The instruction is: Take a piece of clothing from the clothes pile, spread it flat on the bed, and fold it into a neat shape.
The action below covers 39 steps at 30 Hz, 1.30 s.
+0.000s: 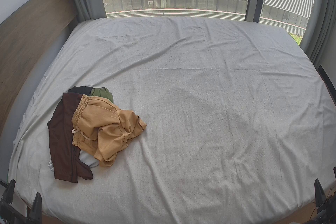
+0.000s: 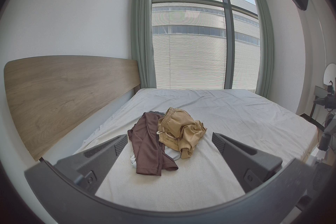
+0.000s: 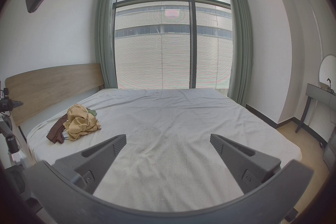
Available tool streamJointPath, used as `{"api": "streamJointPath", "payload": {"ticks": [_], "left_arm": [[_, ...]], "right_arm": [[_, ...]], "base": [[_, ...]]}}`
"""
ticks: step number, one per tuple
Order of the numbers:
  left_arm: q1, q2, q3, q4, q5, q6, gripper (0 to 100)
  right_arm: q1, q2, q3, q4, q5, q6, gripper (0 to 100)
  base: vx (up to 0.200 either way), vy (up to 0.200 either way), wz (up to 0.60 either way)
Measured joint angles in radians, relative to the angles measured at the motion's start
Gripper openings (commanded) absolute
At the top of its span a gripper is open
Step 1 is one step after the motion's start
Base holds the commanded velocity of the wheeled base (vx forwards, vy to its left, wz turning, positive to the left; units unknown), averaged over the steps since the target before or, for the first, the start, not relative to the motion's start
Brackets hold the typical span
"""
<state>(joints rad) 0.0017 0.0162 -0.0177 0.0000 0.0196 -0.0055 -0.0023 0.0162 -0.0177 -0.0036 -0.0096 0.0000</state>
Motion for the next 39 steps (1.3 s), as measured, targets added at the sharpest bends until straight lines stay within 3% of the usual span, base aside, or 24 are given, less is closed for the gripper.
{"api": "streamJointPath", "payload": {"ticks": [25,32,39], "left_arm": [[0.000,0.000,0.000,-0.025,-0.005,-0.011,100],[-0.009,0.036,-0.115,-0.052,-0.011,-0.014,100],[-0.094,0.166,-0.204,-0.071,-0.025,-0.036,100]], "right_arm": [[-0.002,0.000,0.000,0.001,0.000,0.000,100],[-0.003,0.000,0.000,0.001,0.000,0.000,100],[-0.001,0.000,0.000,0.001,0.000,0.001,100]], "base": [[0.000,0.000,0.00],[0.000,0.000,0.00],[0.000,0.000,0.00]]}}
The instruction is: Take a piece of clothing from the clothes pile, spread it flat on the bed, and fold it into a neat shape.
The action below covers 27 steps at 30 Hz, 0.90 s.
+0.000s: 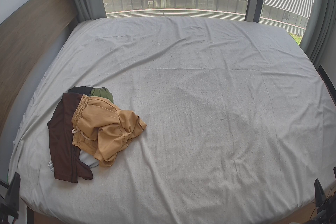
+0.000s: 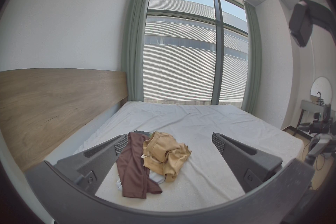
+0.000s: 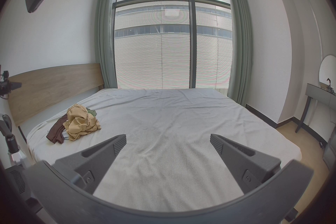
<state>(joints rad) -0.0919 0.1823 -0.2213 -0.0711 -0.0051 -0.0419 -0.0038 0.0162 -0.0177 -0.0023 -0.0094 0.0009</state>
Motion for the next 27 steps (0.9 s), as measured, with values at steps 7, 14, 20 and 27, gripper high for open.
{"api": "streamJointPath", "payload": {"ticks": [7,14,20,27], "left_arm": [[-0.070,0.190,-0.096,-0.110,-0.001,-0.030,100],[-0.088,0.387,-0.182,-0.164,-0.002,-0.166,100],[-0.089,0.561,-0.270,-0.188,-0.026,-0.224,100],[-0.030,0.764,-0.424,-0.216,-0.175,-0.234,100]], "right_arm": [[0.000,0.000,0.000,0.000,0.000,0.002,100],[0.000,0.000,0.000,0.000,0.000,0.001,100],[0.001,0.000,0.000,0.000,0.000,0.001,100],[0.001,0.000,0.000,0.000,0.000,0.001,100]], "base": [[0.000,0.000,0.00],[0.000,0.000,0.00],[0.000,0.000,0.00],[0.000,0.000,0.00]]}}
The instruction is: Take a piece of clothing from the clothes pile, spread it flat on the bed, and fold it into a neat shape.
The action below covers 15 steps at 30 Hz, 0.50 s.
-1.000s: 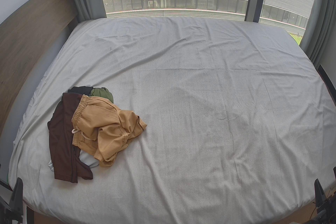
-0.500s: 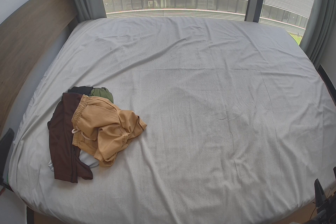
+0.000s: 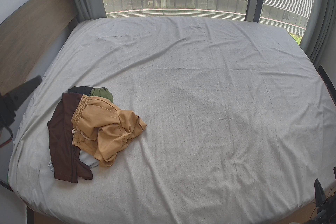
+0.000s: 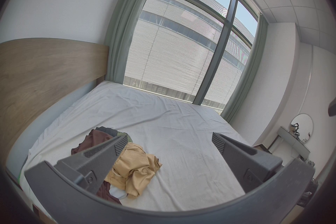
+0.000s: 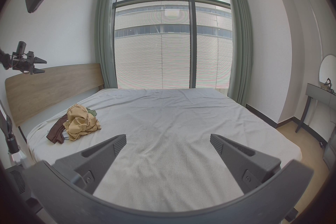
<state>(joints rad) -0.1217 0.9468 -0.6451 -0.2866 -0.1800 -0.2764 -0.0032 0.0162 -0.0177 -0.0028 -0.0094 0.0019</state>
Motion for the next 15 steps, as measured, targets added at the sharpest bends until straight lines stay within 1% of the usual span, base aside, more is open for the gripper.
{"api": "streamJointPath", "payload": {"ticks": [2,5,8,12,15], "left_arm": [[0.020,0.031,-0.022,-0.004,-0.027,0.000,100],[0.076,0.111,-0.055,-0.028,-0.082,0.000,100],[0.093,0.147,-0.060,-0.050,-0.098,0.000,100],[0.116,0.234,-0.066,-0.148,-0.127,-0.002,100],[0.126,0.278,-0.066,-0.169,-0.143,-0.005,100]], "right_arm": [[0.000,0.000,0.000,0.000,0.000,0.000,100],[-0.001,0.000,0.000,0.000,0.000,0.000,100],[0.000,0.000,0.000,0.000,0.000,0.000,100],[0.000,0.000,0.000,0.000,0.000,0.000,100],[0.000,0.000,0.000,-0.001,0.000,0.001,100]], "base": [[0.000,0.000,0.00],[0.000,0.000,0.00],[0.000,0.000,0.00],[0.000,0.000,0.00],[0.000,0.000,0.00]]}}
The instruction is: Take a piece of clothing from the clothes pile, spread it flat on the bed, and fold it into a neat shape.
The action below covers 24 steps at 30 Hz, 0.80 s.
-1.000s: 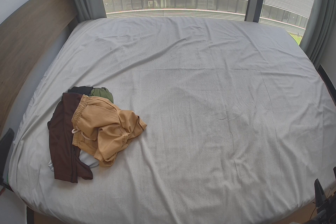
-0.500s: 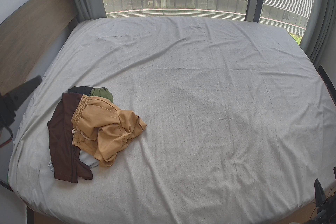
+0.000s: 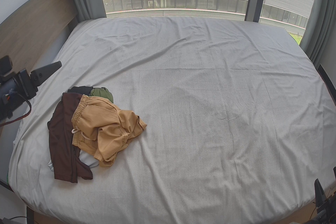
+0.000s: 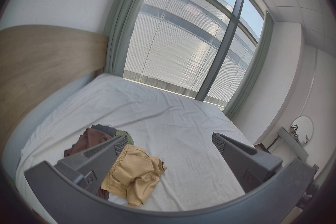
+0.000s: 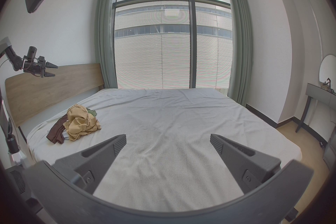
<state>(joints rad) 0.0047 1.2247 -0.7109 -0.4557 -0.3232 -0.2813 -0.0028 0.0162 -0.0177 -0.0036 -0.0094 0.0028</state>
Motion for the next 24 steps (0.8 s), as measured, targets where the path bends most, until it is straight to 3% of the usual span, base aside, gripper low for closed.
{"api": "streamJointPath", "payload": {"ticks": [10,24], "left_arm": [[0.083,0.161,-0.007,-0.026,-0.143,-0.074,100],[0.156,0.391,-0.024,-0.207,-0.173,-0.078,100]], "right_arm": [[0.000,0.000,0.000,0.000,0.000,0.000,100],[0.000,0.000,0.000,0.000,0.000,0.003,100]], "base": [[0.000,0.000,0.00],[0.000,0.000,0.00]]}}
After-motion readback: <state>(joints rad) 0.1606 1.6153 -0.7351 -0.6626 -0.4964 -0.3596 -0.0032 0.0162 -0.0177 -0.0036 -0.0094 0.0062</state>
